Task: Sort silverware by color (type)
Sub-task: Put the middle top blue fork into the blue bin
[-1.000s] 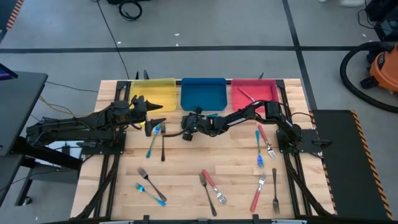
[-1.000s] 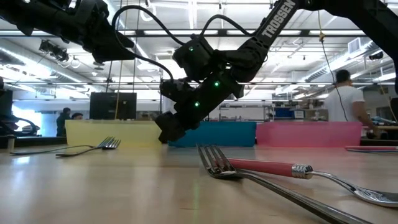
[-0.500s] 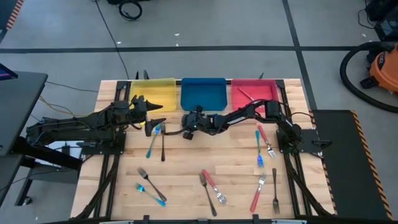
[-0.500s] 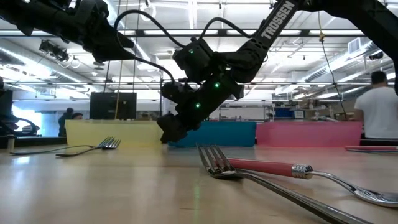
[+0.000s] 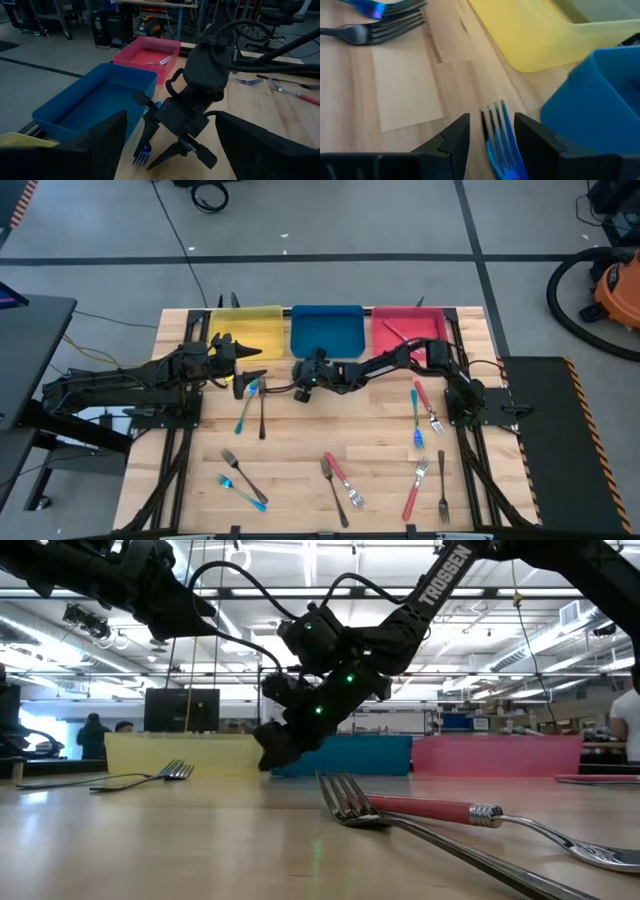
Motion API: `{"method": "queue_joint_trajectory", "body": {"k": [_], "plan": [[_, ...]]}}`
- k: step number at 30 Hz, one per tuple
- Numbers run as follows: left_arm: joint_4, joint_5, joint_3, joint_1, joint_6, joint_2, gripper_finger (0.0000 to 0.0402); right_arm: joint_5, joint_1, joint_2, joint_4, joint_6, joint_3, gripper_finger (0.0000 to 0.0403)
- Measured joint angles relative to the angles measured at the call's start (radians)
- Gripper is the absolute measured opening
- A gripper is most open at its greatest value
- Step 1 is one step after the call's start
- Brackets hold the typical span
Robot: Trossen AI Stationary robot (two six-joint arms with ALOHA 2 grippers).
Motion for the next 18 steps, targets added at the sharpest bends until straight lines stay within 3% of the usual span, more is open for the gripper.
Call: {"method": "queue_joint_trajectory", "body": {"k": [10,18], "plan": [[0.000,0.000,0.000,0.000,0.000,0.000,0.0306,0.003,-0.007,0.013,0.019,-0.011,0.000,0.0155],[0.000,0.000,0.001,0.000,-0.001,0.000,0.0306,0.004,-0.004,0.060,0.020,-0.016,0.031,0.0100]]}}
